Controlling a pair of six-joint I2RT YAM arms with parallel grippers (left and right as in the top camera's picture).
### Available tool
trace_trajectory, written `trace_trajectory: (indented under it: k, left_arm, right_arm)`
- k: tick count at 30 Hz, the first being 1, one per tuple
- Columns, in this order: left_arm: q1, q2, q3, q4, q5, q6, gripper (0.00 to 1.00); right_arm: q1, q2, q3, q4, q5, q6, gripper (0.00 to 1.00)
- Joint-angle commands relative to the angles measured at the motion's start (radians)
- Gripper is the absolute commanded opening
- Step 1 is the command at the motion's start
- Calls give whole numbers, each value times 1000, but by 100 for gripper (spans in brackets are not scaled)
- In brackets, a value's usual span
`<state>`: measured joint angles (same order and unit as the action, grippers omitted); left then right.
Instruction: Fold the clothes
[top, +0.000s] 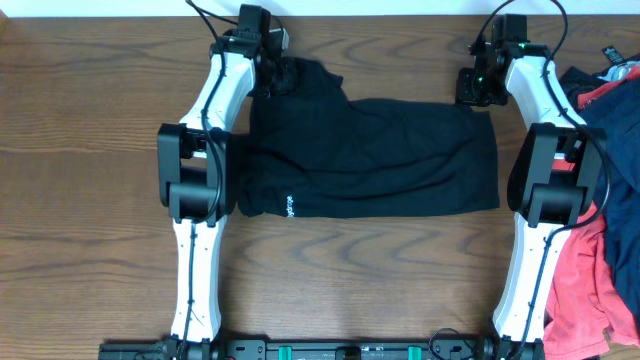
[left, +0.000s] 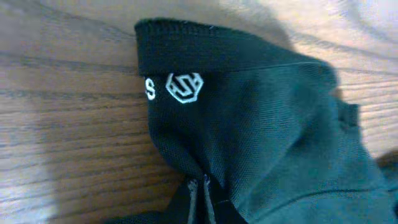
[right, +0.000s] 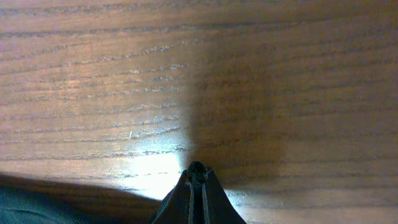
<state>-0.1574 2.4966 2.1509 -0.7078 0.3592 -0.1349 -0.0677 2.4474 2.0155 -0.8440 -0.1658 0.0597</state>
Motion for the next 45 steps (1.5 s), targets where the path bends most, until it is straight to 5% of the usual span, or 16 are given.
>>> trace_trajectory:
  k: [1, 27, 45]
  left_arm:
    - [6, -110, 0, -2, -13, -8, 6]
    - [6, -258, 0, -124, -57, -8, 6]
    - [6, -399, 0, -502, -110, -9, 6]
  right_arm:
    - [8, 21, 0, -28, -5, 15, 1]
    - [2, -363, 0, -216, 5, 14, 1]
    - [2, -359, 0, -433, 4, 14, 1]
